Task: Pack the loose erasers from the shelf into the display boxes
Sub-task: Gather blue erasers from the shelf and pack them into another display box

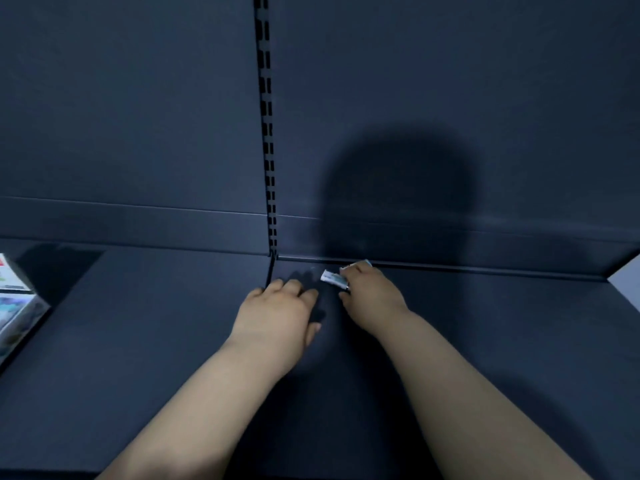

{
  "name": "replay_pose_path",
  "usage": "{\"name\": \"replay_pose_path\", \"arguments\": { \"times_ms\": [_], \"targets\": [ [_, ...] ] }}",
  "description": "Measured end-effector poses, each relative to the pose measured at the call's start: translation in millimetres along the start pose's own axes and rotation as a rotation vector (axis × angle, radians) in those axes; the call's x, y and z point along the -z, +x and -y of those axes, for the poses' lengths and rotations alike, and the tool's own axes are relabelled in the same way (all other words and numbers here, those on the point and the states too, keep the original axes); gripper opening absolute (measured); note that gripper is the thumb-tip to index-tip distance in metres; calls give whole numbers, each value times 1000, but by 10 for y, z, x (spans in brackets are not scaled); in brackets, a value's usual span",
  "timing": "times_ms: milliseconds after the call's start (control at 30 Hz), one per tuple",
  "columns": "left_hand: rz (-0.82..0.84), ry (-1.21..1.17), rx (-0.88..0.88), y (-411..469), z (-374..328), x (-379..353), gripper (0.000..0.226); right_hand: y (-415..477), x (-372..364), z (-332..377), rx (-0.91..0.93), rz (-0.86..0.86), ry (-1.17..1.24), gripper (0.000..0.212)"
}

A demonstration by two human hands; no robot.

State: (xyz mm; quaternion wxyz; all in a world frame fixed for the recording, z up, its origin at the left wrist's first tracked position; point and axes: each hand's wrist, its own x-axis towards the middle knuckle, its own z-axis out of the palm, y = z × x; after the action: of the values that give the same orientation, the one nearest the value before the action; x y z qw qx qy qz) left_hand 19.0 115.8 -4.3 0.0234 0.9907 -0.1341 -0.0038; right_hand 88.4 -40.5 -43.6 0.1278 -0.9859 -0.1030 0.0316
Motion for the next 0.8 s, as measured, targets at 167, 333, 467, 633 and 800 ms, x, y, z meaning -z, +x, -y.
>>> {"name": "replay_pose_path", "arguments": {
  "times_ms": [167,333,467,633,800],
  "targets": [
    [27,-4,43,201,-59,-44,49,107,-44,-129,23,-23,69,27],
    [50,-213,42,378,-13,-140,53,51,51,-230,177,46,292,18],
    [92,-368,17,455,-25,-212,48,2,142,-231,229,179,418,15],
    [95,-448,77,410,-76,-278,32,52,22,-175,173,152,471,7],
    [137,-405,209,392,26,-293,33,226,6,-320,141,-170,249,24]
  ]
}}
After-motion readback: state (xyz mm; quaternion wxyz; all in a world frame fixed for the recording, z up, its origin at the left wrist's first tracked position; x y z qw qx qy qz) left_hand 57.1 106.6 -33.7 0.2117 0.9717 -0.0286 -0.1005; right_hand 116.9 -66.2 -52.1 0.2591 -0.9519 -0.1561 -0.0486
